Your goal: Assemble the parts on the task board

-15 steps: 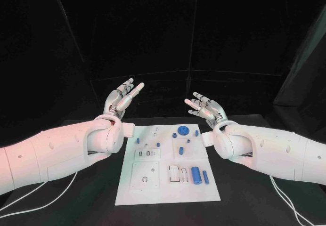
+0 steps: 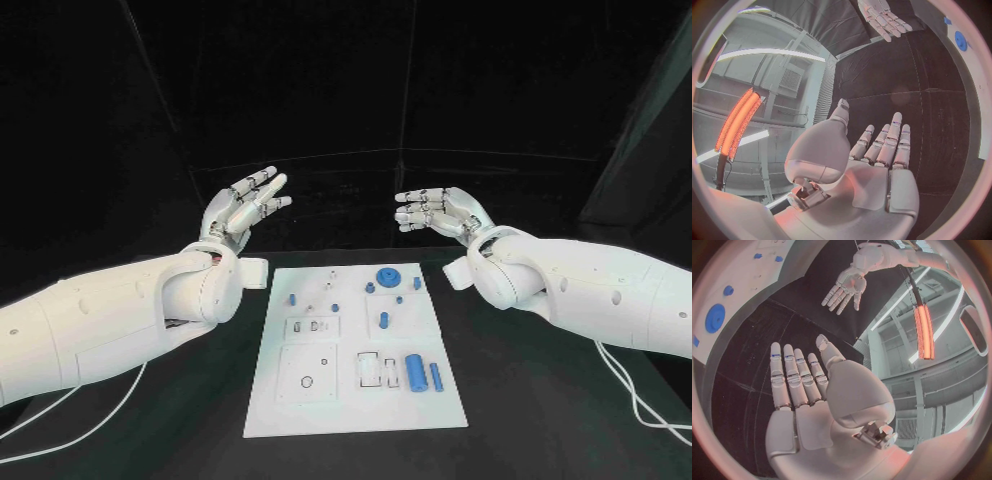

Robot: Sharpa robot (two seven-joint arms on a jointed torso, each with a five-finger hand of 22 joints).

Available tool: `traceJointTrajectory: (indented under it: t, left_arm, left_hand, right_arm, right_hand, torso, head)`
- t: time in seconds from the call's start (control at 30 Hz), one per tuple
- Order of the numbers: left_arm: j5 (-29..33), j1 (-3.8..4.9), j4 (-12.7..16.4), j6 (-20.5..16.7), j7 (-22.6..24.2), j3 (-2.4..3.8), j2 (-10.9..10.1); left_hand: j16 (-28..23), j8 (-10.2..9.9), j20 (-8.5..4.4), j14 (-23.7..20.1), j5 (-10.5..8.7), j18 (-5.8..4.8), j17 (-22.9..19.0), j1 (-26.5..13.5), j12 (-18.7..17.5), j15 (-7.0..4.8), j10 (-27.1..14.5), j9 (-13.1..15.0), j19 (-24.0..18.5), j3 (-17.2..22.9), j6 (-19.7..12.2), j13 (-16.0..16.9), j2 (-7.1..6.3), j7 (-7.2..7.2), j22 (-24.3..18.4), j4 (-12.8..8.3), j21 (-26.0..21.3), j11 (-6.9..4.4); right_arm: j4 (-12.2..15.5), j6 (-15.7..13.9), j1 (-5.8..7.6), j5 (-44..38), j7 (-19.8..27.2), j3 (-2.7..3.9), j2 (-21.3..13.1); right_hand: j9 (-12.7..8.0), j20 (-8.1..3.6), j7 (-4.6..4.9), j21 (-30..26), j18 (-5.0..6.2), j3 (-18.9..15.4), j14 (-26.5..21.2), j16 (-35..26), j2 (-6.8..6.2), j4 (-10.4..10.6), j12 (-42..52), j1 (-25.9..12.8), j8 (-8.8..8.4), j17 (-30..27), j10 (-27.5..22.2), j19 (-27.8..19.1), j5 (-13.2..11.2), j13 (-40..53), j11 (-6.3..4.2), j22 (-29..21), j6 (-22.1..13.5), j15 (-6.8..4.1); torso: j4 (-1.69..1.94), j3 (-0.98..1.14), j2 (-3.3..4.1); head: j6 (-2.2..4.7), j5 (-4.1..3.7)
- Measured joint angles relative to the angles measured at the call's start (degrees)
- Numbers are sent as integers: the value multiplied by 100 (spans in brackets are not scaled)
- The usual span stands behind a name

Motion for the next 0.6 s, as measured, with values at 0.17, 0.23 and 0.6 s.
traceJointTrajectory:
  t: [0.17,0.23,0.6]
  left_arm:
    - [14,0,129,136,13,0,-97]
    - [10,0,169,182,17,0,-162]
    - [-282,0,697,460,29,0,-551]
  left_hand:
    - [230,255,-16,842,0,214,29,241,418,-245,1593,98,1180,89,1310,84,10,153,234,-137,574,-164]
    - [298,376,-37,1207,0,309,41,347,511,-343,1945,139,1485,128,1954,84,7,243,275,-239,717,-255]
    - [221,386,-278,2225,19,307,118,498,502,-647,2897,88,2189,260,2740,74,-4,418,249,-577,901,-545]
  right_arm:
    - [-74,12,99,-918,-160,-13,42]
    - [-102,26,143,-1264,-242,-11,42]
    - [-180,263,318,-3552,-997,6,161]
  right_hand:
    - [0,-152,129,314,0,162,678,32,-32,-162,0,30,0,17,608,399,0,0,-118,114,642,-166]
    - [-1,-224,186,469,-1,217,955,32,-61,-216,-24,59,0,32,843,554,29,6,-170,182,866,-240]
    - [-1,-607,36,1433,-1,485,2141,220,-286,-289,-188,107,-38,211,1659,1042,96,11,-417,696,1525,-586]
  torso:
    - [24,5,48]
    - [34,5,73]
    - [119,-34,324]
  head:
    - [28,-13]
    - [44,-19]
    - [192,-78]
